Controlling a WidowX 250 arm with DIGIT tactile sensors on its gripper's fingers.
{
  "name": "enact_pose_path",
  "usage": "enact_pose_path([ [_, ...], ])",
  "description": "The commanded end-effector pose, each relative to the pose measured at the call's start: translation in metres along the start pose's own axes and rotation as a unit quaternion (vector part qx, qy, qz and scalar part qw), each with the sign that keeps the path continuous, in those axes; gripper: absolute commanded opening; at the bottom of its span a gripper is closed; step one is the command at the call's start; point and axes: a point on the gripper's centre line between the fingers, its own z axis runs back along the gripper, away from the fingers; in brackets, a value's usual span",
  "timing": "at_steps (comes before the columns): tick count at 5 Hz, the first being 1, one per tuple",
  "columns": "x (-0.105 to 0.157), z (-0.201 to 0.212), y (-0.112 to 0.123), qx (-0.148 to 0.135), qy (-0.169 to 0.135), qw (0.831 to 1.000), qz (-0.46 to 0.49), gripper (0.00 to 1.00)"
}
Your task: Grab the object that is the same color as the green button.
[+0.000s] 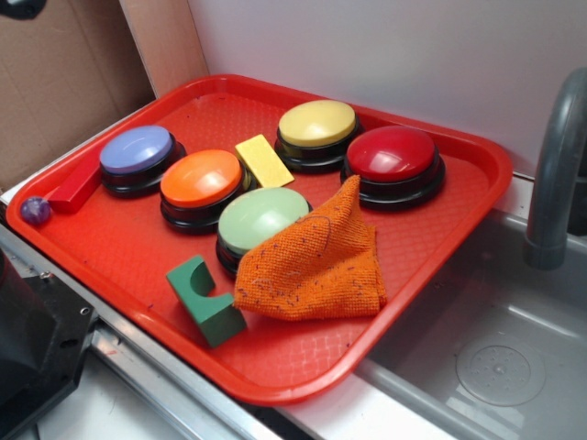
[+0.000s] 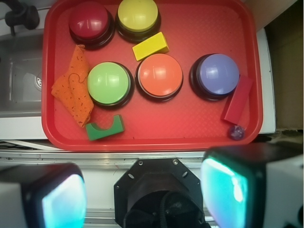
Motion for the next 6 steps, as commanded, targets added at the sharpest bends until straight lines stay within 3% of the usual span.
enact_pose_path([
  [1, 0.0, 0.0, 0.0, 0.0, 0.0, 1.0, 0.0, 1.0],
  [2, 0.005, -0.013, -0.002, 0.009, 0.014, 0.999, 0.033, 1.0],
  [3, 0.017, -0.036, -0.006, -0.006, -0.001, 0.999, 0.054, 1.0],
  [4, 0.026, -0.058, -0.01, 0.003, 0.003, 0.996, 0.084, 1.0],
  [5, 0.031, -0.088, -0.017, 0.001, -0.022, 0.992, 0.121, 1.0],
  [6, 0.026, -0.11, -0.023, 0.004, -0.028, 0.989, 0.144, 1.0],
])
